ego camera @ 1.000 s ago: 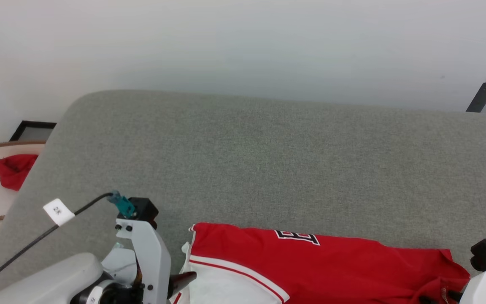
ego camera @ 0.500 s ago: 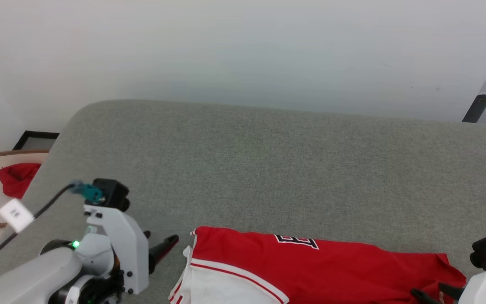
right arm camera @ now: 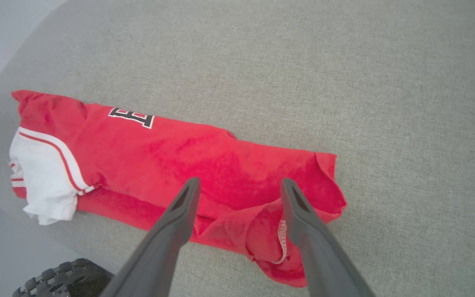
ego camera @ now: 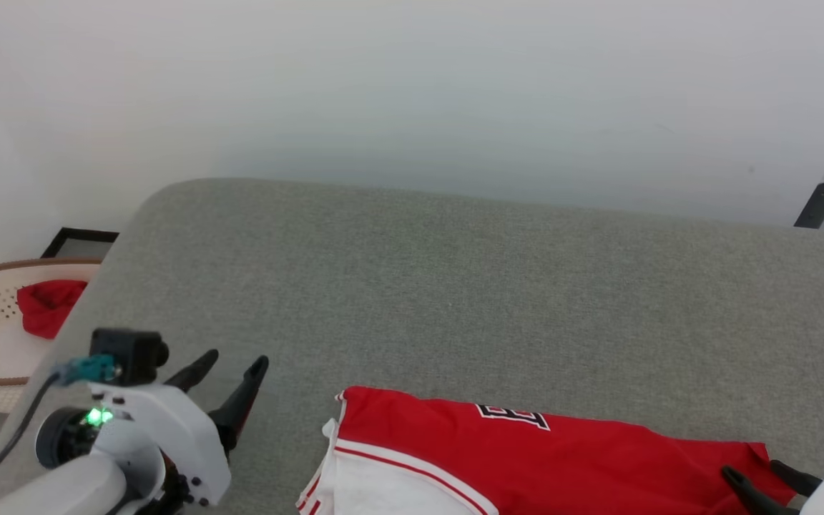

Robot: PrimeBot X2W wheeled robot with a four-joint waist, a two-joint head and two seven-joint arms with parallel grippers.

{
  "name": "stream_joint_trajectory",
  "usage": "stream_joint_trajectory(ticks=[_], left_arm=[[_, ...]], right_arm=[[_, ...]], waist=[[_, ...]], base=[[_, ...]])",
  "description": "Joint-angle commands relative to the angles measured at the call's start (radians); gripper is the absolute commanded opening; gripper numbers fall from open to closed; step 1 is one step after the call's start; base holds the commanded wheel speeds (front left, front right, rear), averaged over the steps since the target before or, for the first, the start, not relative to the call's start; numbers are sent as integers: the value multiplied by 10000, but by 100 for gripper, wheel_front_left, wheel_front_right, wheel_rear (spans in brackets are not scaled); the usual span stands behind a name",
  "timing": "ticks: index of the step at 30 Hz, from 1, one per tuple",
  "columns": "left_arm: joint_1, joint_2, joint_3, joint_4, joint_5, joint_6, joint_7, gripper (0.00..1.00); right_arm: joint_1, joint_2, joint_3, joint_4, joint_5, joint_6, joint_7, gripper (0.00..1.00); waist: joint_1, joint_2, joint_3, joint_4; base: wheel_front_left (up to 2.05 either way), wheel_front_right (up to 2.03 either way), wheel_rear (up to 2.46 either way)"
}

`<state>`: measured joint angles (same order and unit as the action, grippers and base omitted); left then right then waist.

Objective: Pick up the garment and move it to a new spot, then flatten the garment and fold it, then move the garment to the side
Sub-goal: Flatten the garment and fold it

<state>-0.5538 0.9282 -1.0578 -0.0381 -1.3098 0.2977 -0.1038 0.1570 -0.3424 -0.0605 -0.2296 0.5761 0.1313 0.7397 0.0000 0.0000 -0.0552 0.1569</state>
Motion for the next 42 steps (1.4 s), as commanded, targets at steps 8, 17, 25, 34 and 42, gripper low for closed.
stream_joint_trajectory(ticks=[8, 17, 25, 34, 42], left_arm=[[996, -190, 656, 552, 330, -158, -1485, 100], [2645, -931, 3204, 891, 1568, -476, -1612, 100], [4349, -1993, 5659, 1087, 3071, -1087, -1607, 100], [5098, -3426, 7654, 1220, 4386, -1953, -1607, 100], [4777, -4175, 8210, 1490, 5026, -2579, -1608, 100]], right_arm=[[261, -87, -597, 644, -27, -11, -337, 100], [164, -37, -1314, 1012, -78, -11, 216, 100], [-51, -16, -1757, 1167, -171, -11, 806, 100], [-562, -170, -1891, 1494, -12, -11, 1481, 100], [-1152, -114, -1527, 2021, 47, -11, 1892, 100]], waist=[[0, 0, -109, 191], [0, 0, 52, 295], [0, 0, 370, 317], [0, 0, 1406, 483], [0, 0, 2161, 659]], base=[[0, 0, 0], [0, 0, 0], [0, 0, 0], [0, 0, 0], [0, 0, 0]])
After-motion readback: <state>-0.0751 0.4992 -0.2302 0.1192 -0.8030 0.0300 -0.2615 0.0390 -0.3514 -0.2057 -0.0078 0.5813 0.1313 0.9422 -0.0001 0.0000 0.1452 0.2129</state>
